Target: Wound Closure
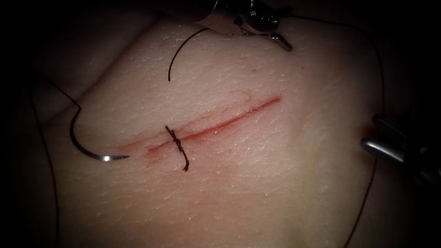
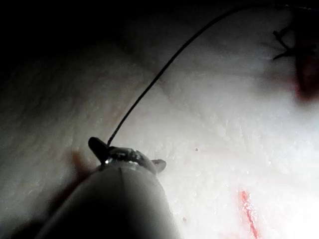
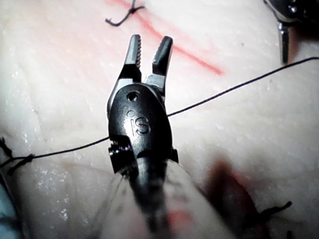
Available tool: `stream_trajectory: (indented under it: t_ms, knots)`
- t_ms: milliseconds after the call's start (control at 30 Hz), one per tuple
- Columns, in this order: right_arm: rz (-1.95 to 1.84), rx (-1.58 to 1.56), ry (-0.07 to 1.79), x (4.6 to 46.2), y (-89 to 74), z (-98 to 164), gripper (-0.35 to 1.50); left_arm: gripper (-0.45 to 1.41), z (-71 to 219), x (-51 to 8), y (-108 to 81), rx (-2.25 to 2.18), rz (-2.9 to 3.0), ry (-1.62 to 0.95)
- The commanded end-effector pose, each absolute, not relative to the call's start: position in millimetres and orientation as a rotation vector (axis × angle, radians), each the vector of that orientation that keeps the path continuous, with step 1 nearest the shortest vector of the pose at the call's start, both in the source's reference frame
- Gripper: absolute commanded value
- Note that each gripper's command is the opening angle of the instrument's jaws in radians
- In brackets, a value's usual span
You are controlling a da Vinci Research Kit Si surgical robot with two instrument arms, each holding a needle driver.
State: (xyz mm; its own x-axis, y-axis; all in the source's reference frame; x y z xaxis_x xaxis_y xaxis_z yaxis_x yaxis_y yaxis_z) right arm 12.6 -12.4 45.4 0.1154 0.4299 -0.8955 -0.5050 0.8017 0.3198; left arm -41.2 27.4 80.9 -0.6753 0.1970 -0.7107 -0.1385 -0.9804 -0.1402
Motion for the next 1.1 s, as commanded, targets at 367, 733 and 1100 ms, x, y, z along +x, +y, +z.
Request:
stream_trajectory:
  t_ms: [367, 733, 1100]
  knots:
    - [0.644, -0.002, 1.303, 19.0, -13.9, 47.0, 0.48, 1.04, 67.7, -34.1, 30.1, -1.488, 2.389, -0.208]
    - [0.567, 0.073, 1.282, 22.5, -14.6, 51.2, 0.63, 0.49, 58.1, -25.6, 18.2, -1.523, 2.439, -0.180]
    - [0.525, 0.095, 1.286, 22.4, -14.8, 54.2, 0.61, 0.34, 59.9, -23.5, 7.2, -1.364, 2.606, 0.013]
